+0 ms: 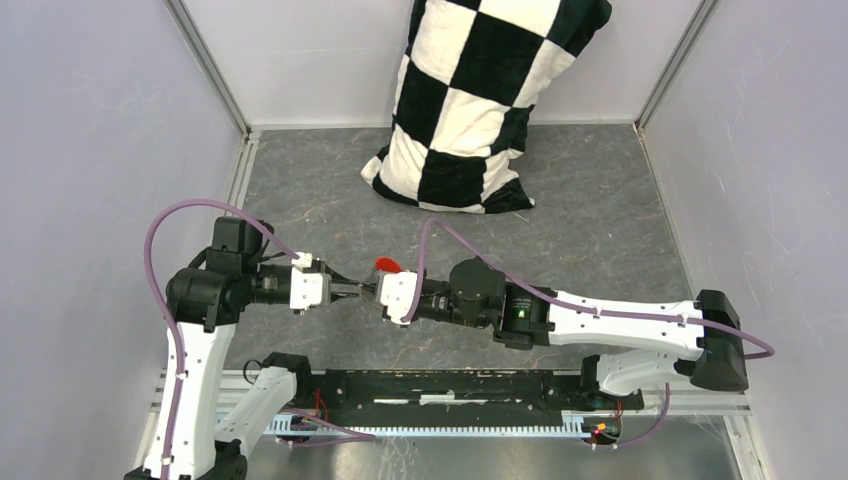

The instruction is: Put the keys on the keyring

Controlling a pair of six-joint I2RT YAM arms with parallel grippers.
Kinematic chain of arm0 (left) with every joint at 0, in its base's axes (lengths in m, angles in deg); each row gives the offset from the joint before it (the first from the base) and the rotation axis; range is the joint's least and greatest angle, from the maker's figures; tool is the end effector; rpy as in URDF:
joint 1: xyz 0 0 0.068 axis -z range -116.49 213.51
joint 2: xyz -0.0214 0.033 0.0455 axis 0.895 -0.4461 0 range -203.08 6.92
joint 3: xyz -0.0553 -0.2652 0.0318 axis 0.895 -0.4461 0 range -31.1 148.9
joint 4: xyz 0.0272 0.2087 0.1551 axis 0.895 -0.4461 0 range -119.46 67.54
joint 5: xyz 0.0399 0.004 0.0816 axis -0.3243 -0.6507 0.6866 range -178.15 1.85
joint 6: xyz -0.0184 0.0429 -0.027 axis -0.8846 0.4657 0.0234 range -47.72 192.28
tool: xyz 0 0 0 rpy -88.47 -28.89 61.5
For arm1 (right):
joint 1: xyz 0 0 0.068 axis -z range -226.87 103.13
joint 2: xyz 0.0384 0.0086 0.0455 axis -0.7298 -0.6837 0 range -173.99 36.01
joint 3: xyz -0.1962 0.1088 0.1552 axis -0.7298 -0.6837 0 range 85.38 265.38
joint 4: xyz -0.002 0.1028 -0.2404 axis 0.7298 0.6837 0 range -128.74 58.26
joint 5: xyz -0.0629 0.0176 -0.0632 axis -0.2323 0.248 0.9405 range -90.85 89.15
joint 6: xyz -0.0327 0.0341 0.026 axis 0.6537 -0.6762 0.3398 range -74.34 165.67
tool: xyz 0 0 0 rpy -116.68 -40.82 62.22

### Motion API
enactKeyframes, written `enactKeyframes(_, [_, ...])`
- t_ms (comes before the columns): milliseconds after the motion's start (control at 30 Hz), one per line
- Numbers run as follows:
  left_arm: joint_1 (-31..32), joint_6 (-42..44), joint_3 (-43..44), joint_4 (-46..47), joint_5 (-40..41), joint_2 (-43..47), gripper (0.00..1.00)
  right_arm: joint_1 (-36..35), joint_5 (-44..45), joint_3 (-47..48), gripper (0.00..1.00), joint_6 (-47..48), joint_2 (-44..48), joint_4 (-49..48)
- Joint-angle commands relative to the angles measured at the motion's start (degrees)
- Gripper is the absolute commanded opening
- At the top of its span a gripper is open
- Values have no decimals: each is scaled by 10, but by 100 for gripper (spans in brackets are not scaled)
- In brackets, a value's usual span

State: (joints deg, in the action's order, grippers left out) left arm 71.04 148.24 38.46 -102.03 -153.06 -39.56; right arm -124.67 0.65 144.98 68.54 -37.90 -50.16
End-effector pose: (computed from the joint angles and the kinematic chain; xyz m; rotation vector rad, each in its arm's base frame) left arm 0.0843 -0.0438 0.3818 1.5872 1.2140 -0.6999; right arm 0.0661 0.3013 0.3591 -1.2717 1.0813 0.7125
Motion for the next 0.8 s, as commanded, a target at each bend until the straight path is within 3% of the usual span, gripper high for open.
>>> enactKeyframes(0, [1, 30, -7, 9, 3, 7, 28, -9, 7, 42, 0, 10, -2, -14])
enactKeyframes(600, [1, 27, 0, 11, 8, 23, 16, -25, 23, 82, 0, 21, -25, 30])
enactKeyframes(767, [1, 5, -1, 31, 8, 27, 2, -29, 22, 87, 2, 20, -25, 39])
